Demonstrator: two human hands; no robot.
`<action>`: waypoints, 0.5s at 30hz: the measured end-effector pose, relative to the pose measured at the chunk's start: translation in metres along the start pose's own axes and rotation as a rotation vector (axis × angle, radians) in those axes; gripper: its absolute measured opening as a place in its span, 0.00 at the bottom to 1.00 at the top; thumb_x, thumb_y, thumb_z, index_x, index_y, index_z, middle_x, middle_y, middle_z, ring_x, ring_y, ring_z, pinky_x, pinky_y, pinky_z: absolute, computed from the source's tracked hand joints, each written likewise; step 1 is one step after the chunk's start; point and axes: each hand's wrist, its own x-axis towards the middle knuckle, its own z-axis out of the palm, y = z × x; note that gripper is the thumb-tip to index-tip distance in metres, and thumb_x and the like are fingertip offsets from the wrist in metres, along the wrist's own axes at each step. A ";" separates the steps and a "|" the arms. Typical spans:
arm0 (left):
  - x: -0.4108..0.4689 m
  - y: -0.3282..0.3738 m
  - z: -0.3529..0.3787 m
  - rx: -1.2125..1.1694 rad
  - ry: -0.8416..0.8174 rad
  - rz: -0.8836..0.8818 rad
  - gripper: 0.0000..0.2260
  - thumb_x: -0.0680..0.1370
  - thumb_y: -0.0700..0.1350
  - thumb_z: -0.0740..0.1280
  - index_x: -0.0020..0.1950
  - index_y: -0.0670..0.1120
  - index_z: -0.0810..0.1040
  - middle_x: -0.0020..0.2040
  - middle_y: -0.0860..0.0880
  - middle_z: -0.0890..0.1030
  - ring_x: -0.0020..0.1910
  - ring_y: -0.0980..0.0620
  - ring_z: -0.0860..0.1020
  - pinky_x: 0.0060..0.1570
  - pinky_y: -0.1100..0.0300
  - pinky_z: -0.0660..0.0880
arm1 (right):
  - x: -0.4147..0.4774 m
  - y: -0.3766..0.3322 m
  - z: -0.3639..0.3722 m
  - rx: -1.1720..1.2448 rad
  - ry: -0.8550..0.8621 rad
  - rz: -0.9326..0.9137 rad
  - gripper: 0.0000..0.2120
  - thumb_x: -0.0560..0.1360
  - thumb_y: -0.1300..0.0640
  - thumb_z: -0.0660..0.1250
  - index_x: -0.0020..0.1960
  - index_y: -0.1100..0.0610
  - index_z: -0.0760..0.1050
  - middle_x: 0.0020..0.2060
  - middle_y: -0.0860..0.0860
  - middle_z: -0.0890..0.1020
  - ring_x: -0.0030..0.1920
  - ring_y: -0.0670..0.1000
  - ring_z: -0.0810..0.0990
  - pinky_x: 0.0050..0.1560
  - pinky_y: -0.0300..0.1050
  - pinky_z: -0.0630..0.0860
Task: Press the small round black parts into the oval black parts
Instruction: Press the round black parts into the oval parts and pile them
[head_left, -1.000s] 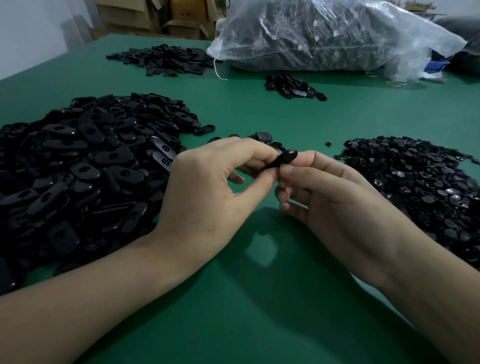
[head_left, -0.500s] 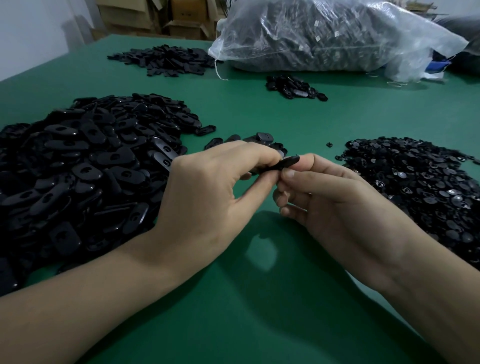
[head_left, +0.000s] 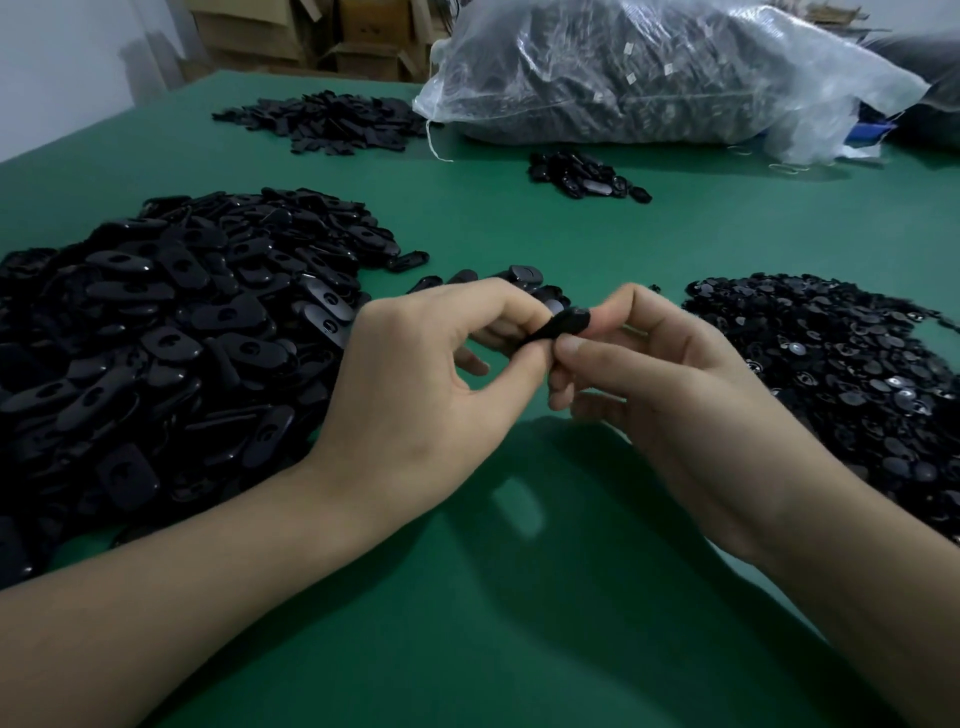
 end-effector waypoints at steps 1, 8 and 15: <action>0.000 0.001 0.000 -0.025 -0.015 -0.031 0.04 0.78 0.41 0.73 0.48 0.50 0.86 0.39 0.60 0.85 0.45 0.60 0.84 0.39 0.57 0.80 | 0.000 0.000 0.000 -0.068 0.018 -0.051 0.07 0.75 0.61 0.73 0.45 0.57 0.74 0.37 0.56 0.83 0.38 0.52 0.81 0.45 0.48 0.74; 0.004 -0.006 0.001 -0.219 -0.157 -0.292 0.04 0.77 0.42 0.75 0.49 0.51 0.86 0.40 0.55 0.87 0.43 0.58 0.86 0.49 0.55 0.83 | 0.003 0.002 -0.001 -0.332 0.054 -0.177 0.08 0.80 0.60 0.69 0.45 0.64 0.75 0.36 0.54 0.86 0.36 0.50 0.83 0.38 0.34 0.75; 0.006 -0.006 0.000 -0.022 -0.116 -0.146 0.12 0.73 0.44 0.78 0.55 0.53 0.84 0.40 0.60 0.84 0.44 0.61 0.83 0.40 0.61 0.79 | 0.004 0.010 0.000 -0.169 0.132 -0.008 0.09 0.81 0.58 0.68 0.43 0.60 0.77 0.34 0.55 0.84 0.33 0.50 0.80 0.34 0.39 0.75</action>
